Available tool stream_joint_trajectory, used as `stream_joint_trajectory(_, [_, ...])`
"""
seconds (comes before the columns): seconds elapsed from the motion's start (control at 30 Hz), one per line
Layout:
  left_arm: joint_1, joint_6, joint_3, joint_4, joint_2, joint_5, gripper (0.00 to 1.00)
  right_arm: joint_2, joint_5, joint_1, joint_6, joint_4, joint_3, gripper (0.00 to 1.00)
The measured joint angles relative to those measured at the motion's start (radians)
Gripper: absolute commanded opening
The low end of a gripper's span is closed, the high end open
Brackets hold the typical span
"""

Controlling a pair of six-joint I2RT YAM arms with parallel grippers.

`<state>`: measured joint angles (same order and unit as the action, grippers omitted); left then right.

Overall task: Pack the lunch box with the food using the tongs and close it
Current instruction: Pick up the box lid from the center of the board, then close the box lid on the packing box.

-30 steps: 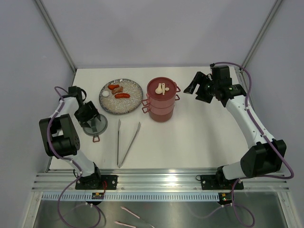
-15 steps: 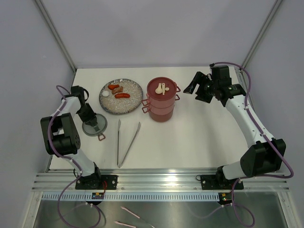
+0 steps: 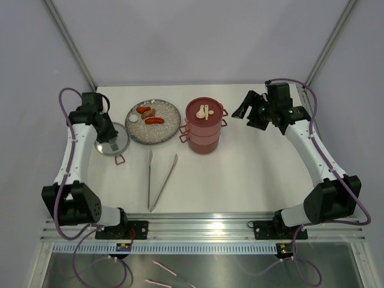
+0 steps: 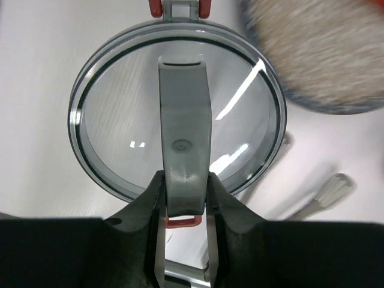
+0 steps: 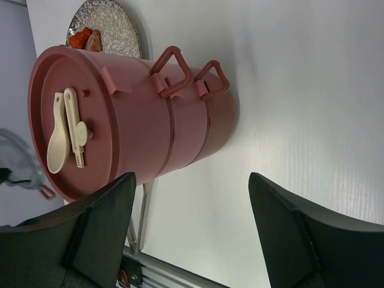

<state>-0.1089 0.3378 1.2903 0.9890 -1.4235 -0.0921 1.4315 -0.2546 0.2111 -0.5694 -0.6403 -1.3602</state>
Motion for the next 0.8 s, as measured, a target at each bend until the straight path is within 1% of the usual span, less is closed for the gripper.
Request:
stream_joint_trajectory(0.07, [0.025,-0.027,0.121,0.023,0.062,0.011,0.0,0.0,-0.001,0.0,0.0,0.0,0.0,0.83])
stream_joint_trajectory(0.1, [0.036,-0.045,0.204,0.047,0.074,0.023,0.0,0.0,-0.001,0.0,0.0,0.0,0.0,0.83])
stream_joint_trajectory(0.17, [0.102,-0.074,0.337,0.059,0.071,0.043,0.0,0.0,-0.001,0.0,0.0,0.0,0.0,0.83])
stream_joint_trajectory(0.3, [0.265,-0.154,0.614,0.108,-0.022,0.099,0.0,0.0,0.001,0.0,-0.001,0.0,-0.003,0.83])
stream_joint_trajectory(0.4, [0.344,-0.224,0.78,0.119,-0.139,0.185,0.0,0.005,0.009,0.0,-0.005,0.002,-0.013,0.83])
stream_joint_trajectory(0.47, [0.36,-0.266,0.843,0.115,-0.204,0.236,0.0,0.02,0.011,-0.001,-0.01,0.005,-0.029,0.83])
stream_joint_trajectory(0.63, [0.389,-0.356,0.988,0.117,-0.365,0.349,0.0,0.138,0.023,-0.014,-0.031,0.023,-0.12,0.83])
stream_joint_trajectory(0.73, [0.431,-0.397,1.005,0.102,-0.399,0.389,0.0,0.219,0.025,-0.042,-0.044,0.027,-0.163,0.82])
stream_joint_trajectory(0.8, [0.469,-0.421,1.005,0.103,-0.407,0.411,0.0,0.29,0.021,-0.069,-0.057,0.022,-0.226,0.81])
